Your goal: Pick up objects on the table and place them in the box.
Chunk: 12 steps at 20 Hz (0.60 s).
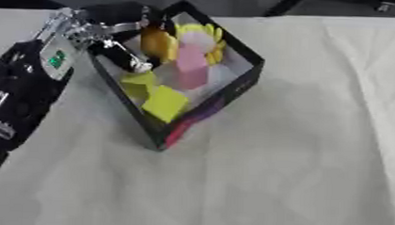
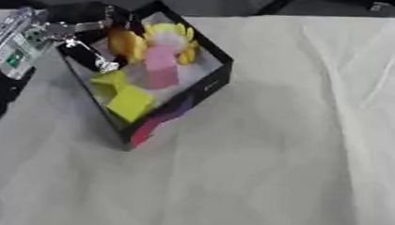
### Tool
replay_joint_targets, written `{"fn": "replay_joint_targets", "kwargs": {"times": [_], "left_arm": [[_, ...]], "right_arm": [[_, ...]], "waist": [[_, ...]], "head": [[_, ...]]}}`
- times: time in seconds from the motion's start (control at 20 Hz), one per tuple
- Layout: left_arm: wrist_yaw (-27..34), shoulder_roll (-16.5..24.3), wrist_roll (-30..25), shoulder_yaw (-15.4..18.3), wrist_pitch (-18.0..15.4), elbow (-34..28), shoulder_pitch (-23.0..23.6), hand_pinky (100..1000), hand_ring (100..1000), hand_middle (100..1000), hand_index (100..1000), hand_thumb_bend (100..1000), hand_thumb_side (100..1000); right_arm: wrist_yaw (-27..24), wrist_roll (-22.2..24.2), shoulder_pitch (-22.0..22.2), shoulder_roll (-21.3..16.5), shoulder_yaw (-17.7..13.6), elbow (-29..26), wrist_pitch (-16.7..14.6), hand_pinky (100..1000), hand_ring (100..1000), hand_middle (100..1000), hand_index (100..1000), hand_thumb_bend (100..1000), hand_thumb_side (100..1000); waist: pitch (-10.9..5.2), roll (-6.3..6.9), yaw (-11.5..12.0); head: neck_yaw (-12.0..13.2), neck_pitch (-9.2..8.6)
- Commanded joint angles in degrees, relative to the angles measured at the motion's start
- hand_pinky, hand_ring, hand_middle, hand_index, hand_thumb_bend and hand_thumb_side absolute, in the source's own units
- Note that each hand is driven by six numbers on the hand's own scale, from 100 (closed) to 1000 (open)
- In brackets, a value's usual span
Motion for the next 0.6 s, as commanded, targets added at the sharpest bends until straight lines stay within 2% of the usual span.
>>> {"fn": "replay_joint_targets", "kwargs": {"times": [0.05,0.15,0.3,0.35,0.4,0.45,0.5,0.55,0.6], "left_arm": [[-0.49,1.40,0.70,1.19,-0.91,-1.62,-1.10,947,946,846,950,344,980],[0.12,1.59,1.33,1.57,-0.09,-1.65,-0.98,958,954,853,964,234,1000],[1.25,1.99,1.52,1.72,1.51,-1.58,-0.79,954,949,842,952,259,1000],[1.57,2.09,1.32,1.70,1.84,-1.48,-0.72,953,947,838,949,309,954],[2.03,2.14,0.74,1.70,2.06,-1.25,-0.55,954,948,838,949,305,751],[2.60,2.21,-0.31,1.69,2.05,-1.06,-0.39,954,948,839,948,267,383],[3.17,2.31,-1.57,1.77,2.09,-0.94,-0.26,951,945,837,944,299,147],[3.73,2.46,-2.35,2.03,2.32,-1.09,-0.21,939,937,828,918,263,223],[4.31,2.59,-2.52,2.17,2.74,-1.36,-0.03,937,935,827,915,230,231]], "right_arm": [[-0.29,0.04,-0.34,-1.57,-0.48,-0.64,0.05,981,733,641,825,100,529],[-0.34,0.04,-0.26,-1.63,-0.48,-0.63,0.02,981,733,640,825,100,528],[-0.48,-0.02,-0.15,-1.76,-0.50,-0.62,-0.07,981,733,640,825,100,526],[-0.52,-0.04,-0.13,-1.80,-0.51,-0.62,-0.08,981,733,641,825,100,521],[-0.58,-0.06,-0.13,-1.81,-0.51,-0.64,-0.09,981,733,641,825,100,522],[-0.64,-0.07,-0.13,-1.81,-0.50,-0.65,-0.08,981,733,640,825,100,524],[-0.69,-0.07,-0.09,-1.83,-0.50,-0.65,-0.05,981,733,640,825,100,524],[-0.72,-0.09,-0.04,-1.84,-0.51,-0.64,-0.03,981,733,640,825,100,527],[-0.75,-0.11,-0.01,-1.85,-0.53,-0.63,0.01,981,733,640,825,100,527]], "waist": [[-2.12,0.63,0.05],[-2.31,0.63,0.06],[-2.61,0.65,0.06],[-2.68,0.67,0.05],[-2.77,0.71,0.02],[-2.86,0.75,-0.01],[-2.95,0.78,0.01],[-3.05,0.82,0.05],[-3.13,0.88,0.07]], "head": [[0.03,-0.44],[-0.04,-0.34],[-0.09,-0.23],[-0.08,-0.22],[-0.07,-0.22],[-0.11,-0.17],[-0.17,-0.09],[-0.21,-0.03],[-0.25,0.00]]}}
